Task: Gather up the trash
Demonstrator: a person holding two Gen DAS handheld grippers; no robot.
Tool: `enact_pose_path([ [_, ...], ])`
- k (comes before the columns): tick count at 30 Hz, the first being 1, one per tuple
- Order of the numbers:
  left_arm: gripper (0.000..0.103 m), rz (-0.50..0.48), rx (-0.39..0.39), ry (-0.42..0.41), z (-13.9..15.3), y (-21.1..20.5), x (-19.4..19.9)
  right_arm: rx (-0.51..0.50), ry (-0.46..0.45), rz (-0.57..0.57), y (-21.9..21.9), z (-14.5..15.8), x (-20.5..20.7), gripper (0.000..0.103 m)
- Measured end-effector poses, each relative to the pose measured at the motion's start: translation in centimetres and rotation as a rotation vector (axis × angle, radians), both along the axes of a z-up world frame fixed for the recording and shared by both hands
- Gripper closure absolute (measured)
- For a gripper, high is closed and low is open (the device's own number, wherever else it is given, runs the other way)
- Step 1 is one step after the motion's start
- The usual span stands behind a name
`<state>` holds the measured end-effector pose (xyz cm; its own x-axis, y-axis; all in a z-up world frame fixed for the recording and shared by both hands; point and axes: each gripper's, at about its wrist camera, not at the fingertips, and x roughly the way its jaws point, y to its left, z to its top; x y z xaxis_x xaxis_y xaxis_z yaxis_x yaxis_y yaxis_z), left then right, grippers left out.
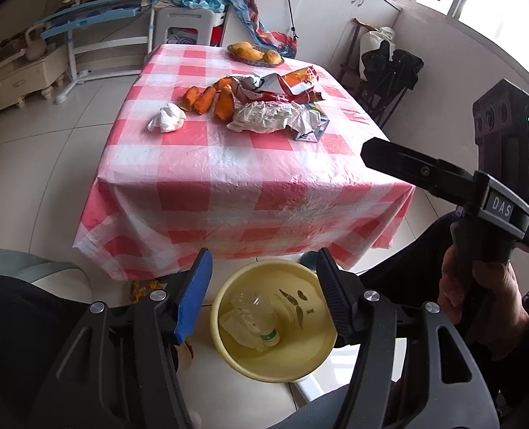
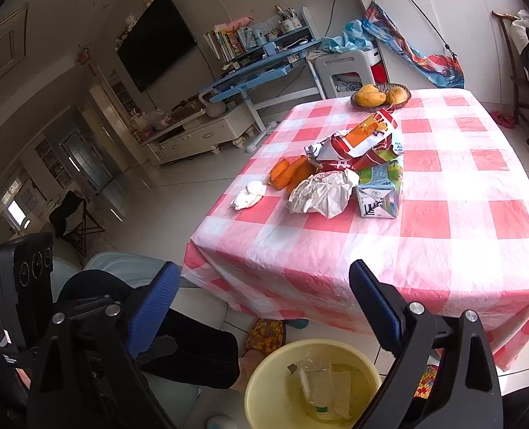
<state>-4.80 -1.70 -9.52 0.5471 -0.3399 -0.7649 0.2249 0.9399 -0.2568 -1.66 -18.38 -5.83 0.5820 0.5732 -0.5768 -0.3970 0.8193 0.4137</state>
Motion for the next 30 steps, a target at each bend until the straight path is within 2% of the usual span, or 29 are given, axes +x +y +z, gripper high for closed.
enact_pose_path([
  [14,0.043,0.113,-0.016,-0.093,1.5,1.8,0.1,-0.018,0.001,0.009,0.2,-0.2,0.0,0.011],
  [30,0.039,0.184,-0.040,-0.120,1.8,3.1,0.2,-0.019,0.002,0.010,0.4,-0.2,0.0,0.011],
])
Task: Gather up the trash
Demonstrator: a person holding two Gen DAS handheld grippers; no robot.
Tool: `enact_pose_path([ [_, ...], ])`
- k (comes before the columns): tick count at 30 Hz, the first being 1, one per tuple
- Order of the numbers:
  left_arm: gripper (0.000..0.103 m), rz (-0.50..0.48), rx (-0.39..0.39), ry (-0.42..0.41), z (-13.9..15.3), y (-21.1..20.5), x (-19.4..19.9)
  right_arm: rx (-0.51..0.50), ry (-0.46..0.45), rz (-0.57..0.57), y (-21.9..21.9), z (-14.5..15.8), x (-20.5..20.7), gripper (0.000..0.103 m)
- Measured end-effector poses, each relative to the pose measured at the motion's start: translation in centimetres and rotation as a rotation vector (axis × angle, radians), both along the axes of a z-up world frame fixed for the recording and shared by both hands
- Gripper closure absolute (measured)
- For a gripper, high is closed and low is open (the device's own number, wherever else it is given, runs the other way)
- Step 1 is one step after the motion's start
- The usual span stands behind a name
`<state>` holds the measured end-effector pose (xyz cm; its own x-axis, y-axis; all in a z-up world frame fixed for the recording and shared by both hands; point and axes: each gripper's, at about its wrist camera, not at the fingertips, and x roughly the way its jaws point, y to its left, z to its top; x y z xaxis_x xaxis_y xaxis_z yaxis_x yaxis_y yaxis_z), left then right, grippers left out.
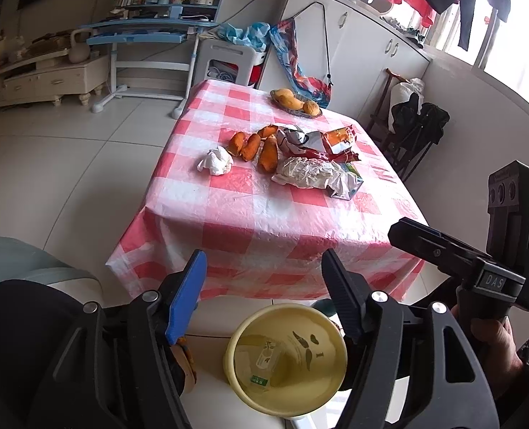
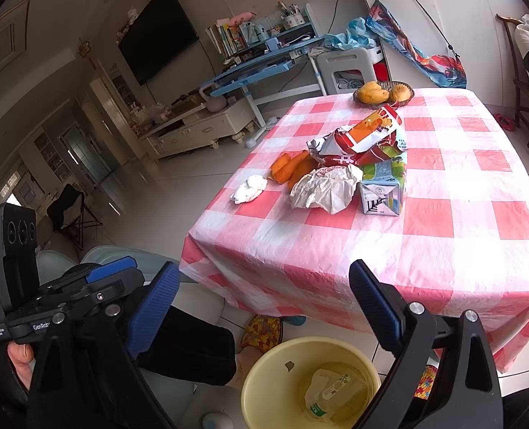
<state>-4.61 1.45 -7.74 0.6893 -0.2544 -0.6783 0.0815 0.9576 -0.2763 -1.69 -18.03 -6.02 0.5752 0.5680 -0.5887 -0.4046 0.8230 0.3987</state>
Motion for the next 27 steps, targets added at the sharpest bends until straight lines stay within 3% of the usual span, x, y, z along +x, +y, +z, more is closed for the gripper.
enact_pose_path([
  [27,0.036,0.033,0.002,-0.009,0.15,0.46,0.14,0.000,0.001,0.001,0.03,0.03,-0.04,0.011],
])
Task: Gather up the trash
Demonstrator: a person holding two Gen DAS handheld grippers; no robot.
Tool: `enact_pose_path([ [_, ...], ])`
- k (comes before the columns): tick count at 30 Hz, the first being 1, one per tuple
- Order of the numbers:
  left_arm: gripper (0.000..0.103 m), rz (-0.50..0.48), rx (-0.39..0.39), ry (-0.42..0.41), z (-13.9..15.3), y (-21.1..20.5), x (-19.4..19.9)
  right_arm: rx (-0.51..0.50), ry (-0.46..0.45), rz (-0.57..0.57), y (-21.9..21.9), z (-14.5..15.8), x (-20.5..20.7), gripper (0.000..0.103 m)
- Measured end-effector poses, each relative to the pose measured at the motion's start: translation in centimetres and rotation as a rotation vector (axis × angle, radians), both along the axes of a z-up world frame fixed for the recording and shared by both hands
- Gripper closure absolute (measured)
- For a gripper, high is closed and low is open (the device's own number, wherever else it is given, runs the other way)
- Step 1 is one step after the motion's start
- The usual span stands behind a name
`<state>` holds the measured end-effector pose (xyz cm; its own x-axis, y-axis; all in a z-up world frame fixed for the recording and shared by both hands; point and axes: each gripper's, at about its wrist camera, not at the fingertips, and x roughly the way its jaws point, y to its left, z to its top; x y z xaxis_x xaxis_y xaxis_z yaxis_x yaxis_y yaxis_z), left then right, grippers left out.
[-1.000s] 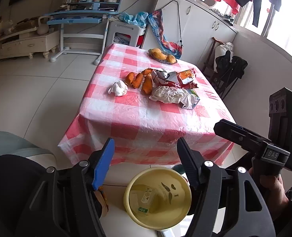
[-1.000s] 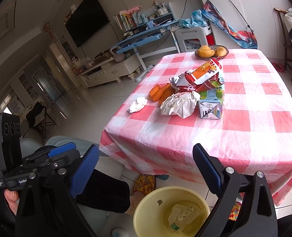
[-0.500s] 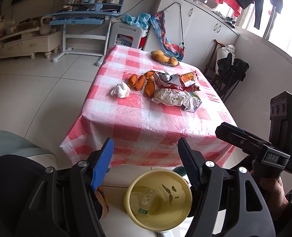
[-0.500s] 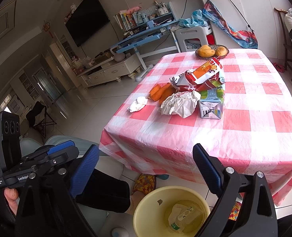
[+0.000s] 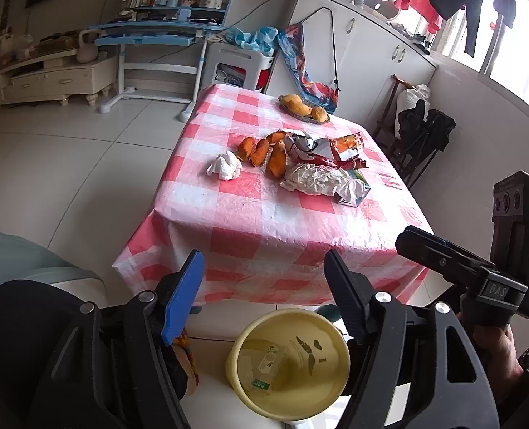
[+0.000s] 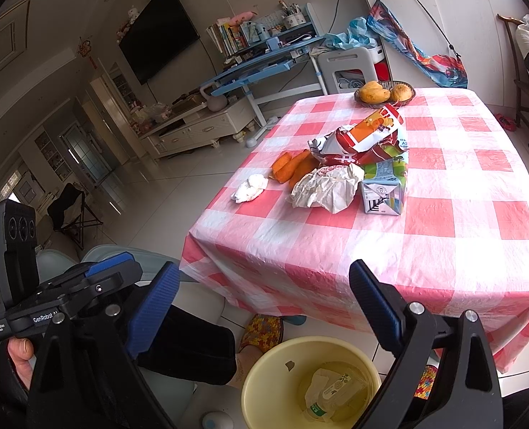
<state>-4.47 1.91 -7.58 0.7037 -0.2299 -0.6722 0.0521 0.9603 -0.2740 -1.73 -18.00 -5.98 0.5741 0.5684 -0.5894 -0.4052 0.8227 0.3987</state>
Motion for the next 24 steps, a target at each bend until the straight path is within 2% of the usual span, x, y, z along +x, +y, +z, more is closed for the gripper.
enact_pose_path([
  [24,0.034,0.001,0.001,0.000,-0.04,0.00,0.02,-0.001,0.001,0.001,0.00,0.03,-0.04,0.011],
])
